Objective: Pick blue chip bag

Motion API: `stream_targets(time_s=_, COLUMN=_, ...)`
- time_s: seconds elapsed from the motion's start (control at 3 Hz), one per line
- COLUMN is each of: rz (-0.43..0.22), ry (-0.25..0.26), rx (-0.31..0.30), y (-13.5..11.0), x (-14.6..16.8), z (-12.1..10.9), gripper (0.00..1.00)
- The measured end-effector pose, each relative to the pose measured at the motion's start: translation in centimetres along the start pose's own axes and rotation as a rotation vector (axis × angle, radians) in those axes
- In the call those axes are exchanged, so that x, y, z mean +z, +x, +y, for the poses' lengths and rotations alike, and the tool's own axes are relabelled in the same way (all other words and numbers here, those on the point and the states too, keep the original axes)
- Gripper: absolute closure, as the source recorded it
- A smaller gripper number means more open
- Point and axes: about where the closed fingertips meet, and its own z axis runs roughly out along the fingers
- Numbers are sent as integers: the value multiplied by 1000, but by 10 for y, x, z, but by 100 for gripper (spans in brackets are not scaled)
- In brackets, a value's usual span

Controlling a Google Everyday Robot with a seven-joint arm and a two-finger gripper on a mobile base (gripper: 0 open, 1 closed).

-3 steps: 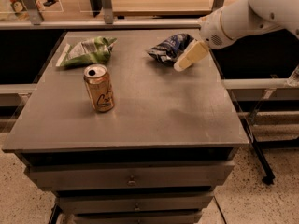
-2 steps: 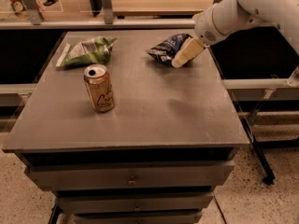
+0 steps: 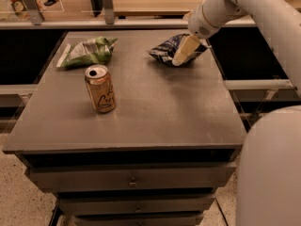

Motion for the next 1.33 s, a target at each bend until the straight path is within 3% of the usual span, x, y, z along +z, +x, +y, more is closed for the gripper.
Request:
stream_targets(time_s=0.33, rz=43, ry=-57, rx=-28, y=18, x=13, z=-1, gripper=0)
stream_targets(time_s=0.67, rz=67, ry=-86, rx=-46, y=26, x=20, z=-3, gripper=15)
stream_targets(time_s=1.33, rz=64, ry=-121, rx=-88, y=16, x=30, z=-2, gripper=62)
